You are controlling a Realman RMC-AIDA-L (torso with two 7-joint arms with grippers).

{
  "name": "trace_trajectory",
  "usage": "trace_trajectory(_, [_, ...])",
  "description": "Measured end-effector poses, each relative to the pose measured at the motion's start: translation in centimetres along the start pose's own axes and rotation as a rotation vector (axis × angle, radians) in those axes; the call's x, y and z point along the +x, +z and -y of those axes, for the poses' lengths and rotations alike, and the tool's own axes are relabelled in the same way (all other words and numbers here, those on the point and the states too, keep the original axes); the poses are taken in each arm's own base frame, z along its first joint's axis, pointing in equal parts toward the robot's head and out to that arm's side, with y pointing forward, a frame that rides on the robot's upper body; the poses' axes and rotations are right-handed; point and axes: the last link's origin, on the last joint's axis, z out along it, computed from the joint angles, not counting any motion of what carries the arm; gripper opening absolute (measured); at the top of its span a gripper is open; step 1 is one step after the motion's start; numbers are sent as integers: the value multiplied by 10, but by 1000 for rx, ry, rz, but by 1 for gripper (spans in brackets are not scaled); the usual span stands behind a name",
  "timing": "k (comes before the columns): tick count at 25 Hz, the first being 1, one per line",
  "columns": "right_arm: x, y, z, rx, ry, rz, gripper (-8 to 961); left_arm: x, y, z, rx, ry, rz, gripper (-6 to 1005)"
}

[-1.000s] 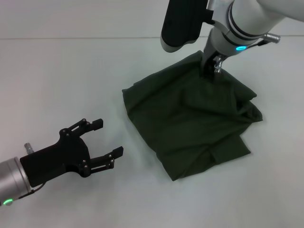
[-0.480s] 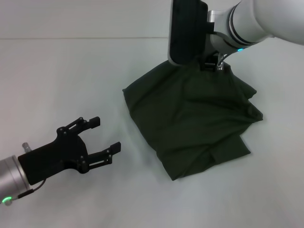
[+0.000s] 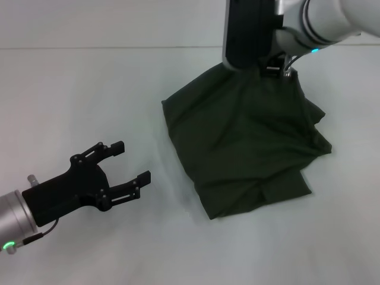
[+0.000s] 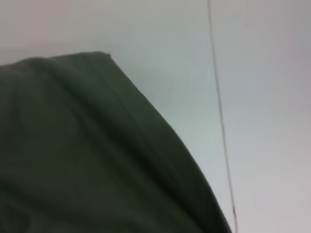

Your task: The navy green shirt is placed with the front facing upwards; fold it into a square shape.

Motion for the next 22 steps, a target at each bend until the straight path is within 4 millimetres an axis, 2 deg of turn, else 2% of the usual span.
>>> trace_trajectory(3, [9, -3, 5, 1, 43, -3, 23, 0, 0, 0, 2, -1, -2, 891])
trace_trajectory(9, [32, 3, -2, 0, 85, -12, 24, 1, 0, 1, 8, -2, -10, 890])
trace_trajectory(16, [61, 11, -5, 88, 103, 24, 33, 3, 2, 1, 5, -5, -19, 888])
trace_trajectory(22, [74, 22, -13, 121, 105, 46, 63, 2, 5, 0, 7, -19, -26, 888])
